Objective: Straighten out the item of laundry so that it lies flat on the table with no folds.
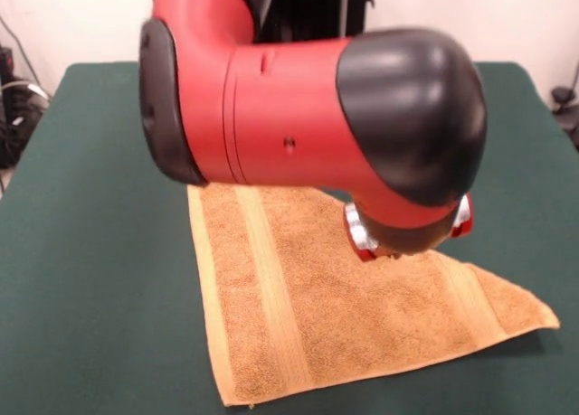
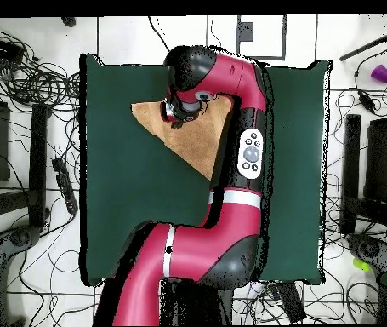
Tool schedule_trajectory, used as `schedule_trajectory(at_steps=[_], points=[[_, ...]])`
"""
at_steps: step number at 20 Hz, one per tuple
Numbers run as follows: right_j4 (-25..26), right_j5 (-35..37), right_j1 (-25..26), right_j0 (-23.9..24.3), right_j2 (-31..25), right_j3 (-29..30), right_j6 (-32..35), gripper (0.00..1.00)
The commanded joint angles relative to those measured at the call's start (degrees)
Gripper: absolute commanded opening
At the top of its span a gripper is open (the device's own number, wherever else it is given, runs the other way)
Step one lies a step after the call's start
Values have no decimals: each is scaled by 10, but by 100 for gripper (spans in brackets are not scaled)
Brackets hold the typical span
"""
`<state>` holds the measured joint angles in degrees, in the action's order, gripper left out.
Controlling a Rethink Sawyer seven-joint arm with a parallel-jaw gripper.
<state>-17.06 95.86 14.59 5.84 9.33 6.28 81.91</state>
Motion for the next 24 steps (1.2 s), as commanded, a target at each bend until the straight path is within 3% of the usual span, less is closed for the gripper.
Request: schedule_trajectory(at_steps=[1,5,10,15,18,24], points=[[30,37,-11,5,18,44,-101,0],[11,81,7,22,70,-6,-171,0],[15,40,26,31,96,-17,-253,0],[0,34,-7,6,18,75,-116,0],[29,-75,-12,-9,-1,118,-98,0],[33,-173,18,-16,-24,140,-34,0]])
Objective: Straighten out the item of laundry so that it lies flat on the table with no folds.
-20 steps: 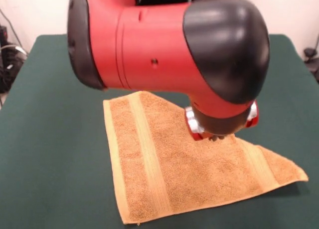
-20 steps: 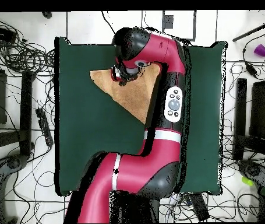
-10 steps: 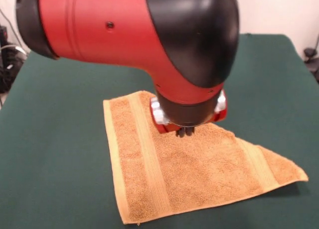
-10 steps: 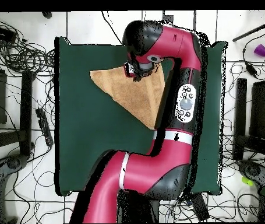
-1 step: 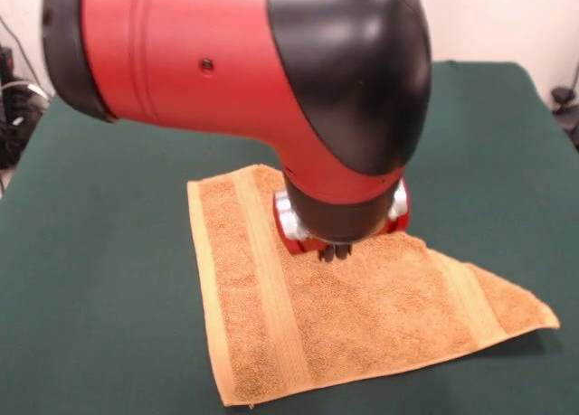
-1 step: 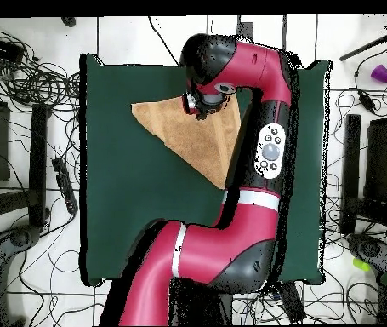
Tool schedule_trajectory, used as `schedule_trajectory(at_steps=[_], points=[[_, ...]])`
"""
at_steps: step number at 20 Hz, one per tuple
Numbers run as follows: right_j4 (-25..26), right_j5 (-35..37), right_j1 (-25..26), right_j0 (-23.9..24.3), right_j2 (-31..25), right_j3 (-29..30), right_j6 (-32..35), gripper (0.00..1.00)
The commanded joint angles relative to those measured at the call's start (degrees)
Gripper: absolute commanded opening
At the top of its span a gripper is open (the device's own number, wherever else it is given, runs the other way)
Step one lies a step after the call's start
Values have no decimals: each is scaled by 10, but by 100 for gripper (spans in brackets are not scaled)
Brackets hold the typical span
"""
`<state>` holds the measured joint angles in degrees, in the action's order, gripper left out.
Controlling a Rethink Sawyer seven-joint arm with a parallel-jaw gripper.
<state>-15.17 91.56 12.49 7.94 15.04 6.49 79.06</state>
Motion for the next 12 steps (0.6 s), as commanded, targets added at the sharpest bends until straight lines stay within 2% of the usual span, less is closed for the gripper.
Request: schedule_trajectory(at_steps=[1,4,7,12], points=[[10,-149,41,-37,-90,144,9,0],[17,-222,54,-40,-96,144,15,0],[35,-226,69,-43,-71,117,-17,0],[28,-186,83,-37,-54,98,-41,0]])
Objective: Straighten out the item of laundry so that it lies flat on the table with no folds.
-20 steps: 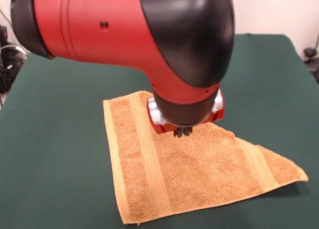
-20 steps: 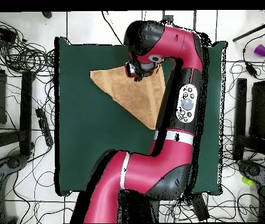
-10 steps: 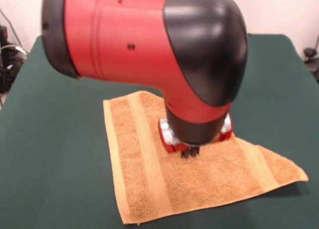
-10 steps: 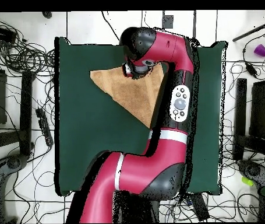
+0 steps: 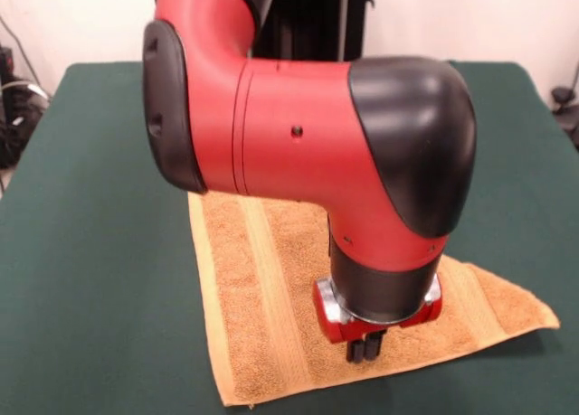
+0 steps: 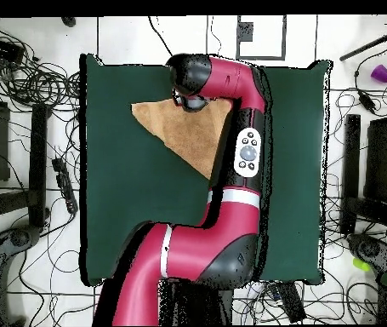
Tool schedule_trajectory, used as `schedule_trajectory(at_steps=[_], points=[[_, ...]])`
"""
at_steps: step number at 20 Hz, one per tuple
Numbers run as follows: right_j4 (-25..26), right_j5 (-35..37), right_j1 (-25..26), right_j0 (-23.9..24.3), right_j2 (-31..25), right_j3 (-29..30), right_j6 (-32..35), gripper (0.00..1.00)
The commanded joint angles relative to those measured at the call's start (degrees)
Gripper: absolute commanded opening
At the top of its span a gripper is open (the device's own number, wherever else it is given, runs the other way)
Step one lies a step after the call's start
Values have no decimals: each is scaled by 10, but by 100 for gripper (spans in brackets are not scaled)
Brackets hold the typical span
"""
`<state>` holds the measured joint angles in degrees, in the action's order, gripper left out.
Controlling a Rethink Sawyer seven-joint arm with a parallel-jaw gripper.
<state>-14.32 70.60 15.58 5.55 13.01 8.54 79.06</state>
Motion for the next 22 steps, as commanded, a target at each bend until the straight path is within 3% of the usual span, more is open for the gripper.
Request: schedule_trajectory(at_steps=[1,4,9,22], points=[[23,32,55,-12,-29,75,-56,0],[38,32,53,-9,-22,83,-86,0],[35,24,35,-9,-38,126,-68,0],[66,-74,15,-4,-49,174,-99,0]])
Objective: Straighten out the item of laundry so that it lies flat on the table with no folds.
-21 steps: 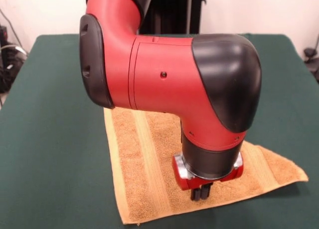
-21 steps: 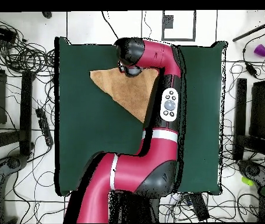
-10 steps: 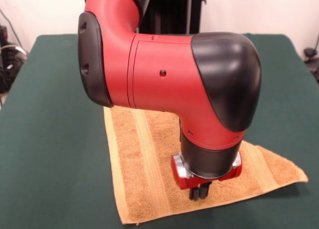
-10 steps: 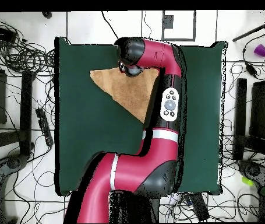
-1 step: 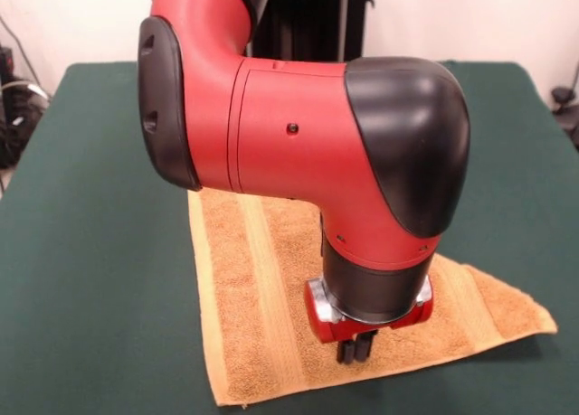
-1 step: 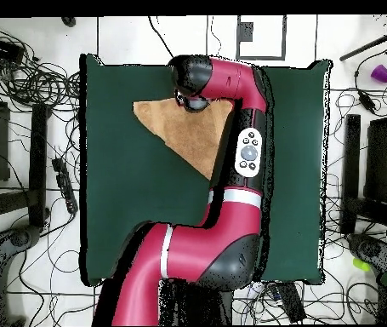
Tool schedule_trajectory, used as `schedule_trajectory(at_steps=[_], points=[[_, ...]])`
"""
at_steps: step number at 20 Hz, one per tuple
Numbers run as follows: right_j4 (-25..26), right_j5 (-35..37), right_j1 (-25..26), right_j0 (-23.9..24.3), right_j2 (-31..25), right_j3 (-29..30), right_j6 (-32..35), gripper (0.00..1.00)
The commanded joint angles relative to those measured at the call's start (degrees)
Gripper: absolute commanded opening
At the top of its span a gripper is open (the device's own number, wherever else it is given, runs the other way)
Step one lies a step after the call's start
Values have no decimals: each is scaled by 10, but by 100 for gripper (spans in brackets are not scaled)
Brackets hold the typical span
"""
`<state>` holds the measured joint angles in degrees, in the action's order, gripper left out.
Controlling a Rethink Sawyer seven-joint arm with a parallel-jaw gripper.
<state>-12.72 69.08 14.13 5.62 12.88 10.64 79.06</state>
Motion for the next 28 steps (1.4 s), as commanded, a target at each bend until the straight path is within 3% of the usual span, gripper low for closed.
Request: schedule_trajectory(at_steps=[1,6,23,28], points=[[53,-62,28,-4,-48,155,-105,0],[70,-83,19,2,-47,172,-161,0],[202,-74,17,27,-10,122,-543,0],[234,-156,0,32,-29,150,-659,0]])
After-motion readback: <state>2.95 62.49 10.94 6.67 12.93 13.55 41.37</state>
